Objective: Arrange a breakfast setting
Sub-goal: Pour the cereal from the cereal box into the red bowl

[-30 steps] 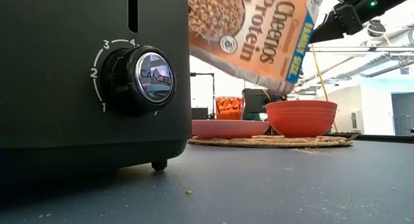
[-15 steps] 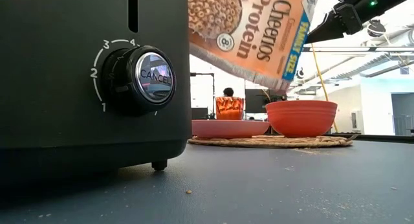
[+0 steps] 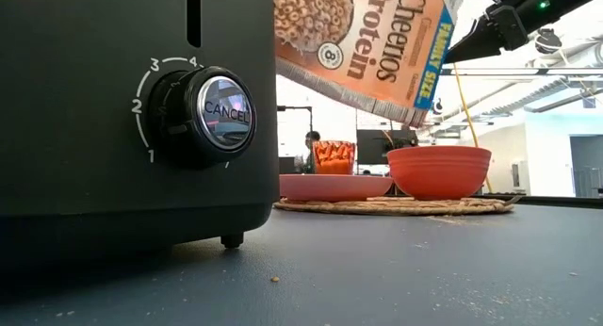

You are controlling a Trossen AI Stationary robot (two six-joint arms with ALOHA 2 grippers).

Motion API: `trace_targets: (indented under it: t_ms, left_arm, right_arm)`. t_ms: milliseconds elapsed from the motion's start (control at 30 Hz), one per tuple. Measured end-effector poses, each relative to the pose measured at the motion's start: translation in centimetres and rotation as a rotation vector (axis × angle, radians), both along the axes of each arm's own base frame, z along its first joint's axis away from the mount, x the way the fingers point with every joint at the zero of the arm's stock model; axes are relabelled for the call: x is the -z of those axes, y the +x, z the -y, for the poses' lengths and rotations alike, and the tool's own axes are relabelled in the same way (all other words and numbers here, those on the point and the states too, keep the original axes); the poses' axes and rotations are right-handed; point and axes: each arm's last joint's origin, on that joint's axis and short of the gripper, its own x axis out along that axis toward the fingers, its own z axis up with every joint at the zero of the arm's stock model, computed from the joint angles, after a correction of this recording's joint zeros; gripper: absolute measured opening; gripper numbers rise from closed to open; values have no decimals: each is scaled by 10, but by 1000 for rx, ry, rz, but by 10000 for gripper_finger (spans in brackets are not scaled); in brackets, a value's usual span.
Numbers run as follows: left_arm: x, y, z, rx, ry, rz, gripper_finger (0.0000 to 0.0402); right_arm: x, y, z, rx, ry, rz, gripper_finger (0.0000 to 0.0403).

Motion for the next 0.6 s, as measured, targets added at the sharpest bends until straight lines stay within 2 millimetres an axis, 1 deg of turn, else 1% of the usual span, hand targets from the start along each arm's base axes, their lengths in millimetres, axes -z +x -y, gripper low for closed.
trace_targets:
  t_ms: [133,333,467,533,600]
  left_arm:
    - [8,3,-1,-5,-34,-53,177]
    - [-1,0,0,-2,-5,6,177]
    - [6,2,-1,-5,-28,-41,177]
    - [5,1,0,-5,-27,-37,177]
    - [0,-1,0,-2,-7,-7,177]
  right_arm:
    - [0,0,0,0,1,-1,215]
    - [0,0,0,0,-1,0,215]
    - [0,0,0,0,0,1,215]
    - [0,0,0,0,0,0,215]
    - [0,0,0,0,0,0,215]
